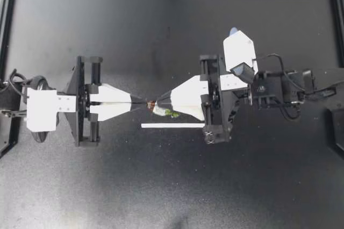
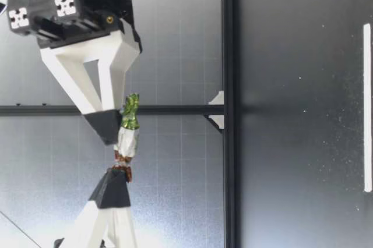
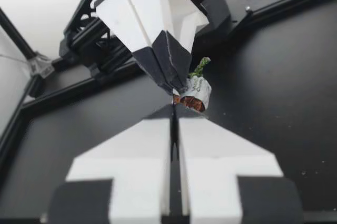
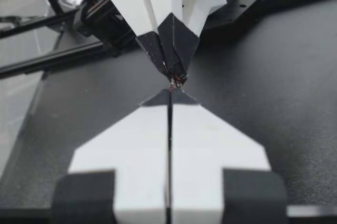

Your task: Pick up the candy and unwrap it.

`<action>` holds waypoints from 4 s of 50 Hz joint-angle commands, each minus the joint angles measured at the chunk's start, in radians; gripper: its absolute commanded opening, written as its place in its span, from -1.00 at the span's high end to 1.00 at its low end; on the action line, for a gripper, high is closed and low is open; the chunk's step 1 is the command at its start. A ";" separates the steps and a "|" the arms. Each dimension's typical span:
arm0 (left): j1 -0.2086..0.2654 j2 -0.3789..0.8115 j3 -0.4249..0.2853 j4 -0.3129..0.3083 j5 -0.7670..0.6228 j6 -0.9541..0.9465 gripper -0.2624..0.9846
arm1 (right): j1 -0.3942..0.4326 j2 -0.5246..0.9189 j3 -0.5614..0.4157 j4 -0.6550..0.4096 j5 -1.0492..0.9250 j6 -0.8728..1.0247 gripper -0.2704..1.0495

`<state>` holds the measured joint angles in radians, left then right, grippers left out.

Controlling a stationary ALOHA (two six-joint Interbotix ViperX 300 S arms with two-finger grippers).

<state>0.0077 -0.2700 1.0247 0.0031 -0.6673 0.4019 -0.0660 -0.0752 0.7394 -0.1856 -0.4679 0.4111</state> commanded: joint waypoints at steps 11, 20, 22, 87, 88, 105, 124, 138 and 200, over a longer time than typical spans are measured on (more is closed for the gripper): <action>0.003 -0.011 -0.014 -0.008 -0.006 -0.012 0.10 | -0.006 -0.031 -0.038 0.000 0.044 -0.015 0.89; 0.002 -0.011 -0.012 -0.057 0.000 -0.046 -0.43 | -0.012 -0.038 -0.038 -0.002 0.052 -0.028 0.89; 0.002 -0.011 -0.011 -0.067 -0.002 -0.067 -0.41 | -0.017 -0.043 -0.038 -0.002 0.055 -0.038 0.89; 0.054 0.140 -0.095 -0.057 -0.002 -0.672 -0.36 | 0.025 -0.046 -0.049 0.009 0.130 -0.341 0.89; 0.055 0.144 -0.095 -0.055 -0.002 -0.672 -0.36 | 0.025 -0.048 -0.049 0.009 0.130 -0.341 0.89; 0.060 0.175 -0.089 -0.064 0.000 -0.673 -0.35 | 0.000 -0.061 -0.046 0.015 0.160 -0.342 0.89; -0.008 0.103 -0.064 0.028 -0.002 -0.681 -0.37 | -0.029 -0.058 -0.043 0.017 0.172 -0.341 0.89; 0.032 0.101 -0.087 -0.006 -0.002 -0.647 -0.37 | 0.000 -0.051 -0.048 0.020 0.160 -0.318 0.89; 0.012 0.150 -0.094 0.041 -0.008 -0.618 -0.38 | 0.000 -0.074 -0.018 0.020 0.141 -0.308 0.89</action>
<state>0.0199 -0.0920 0.9495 0.0383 -0.6642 -0.2148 -0.0583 -0.1304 0.7332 -0.1672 -0.3206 0.1043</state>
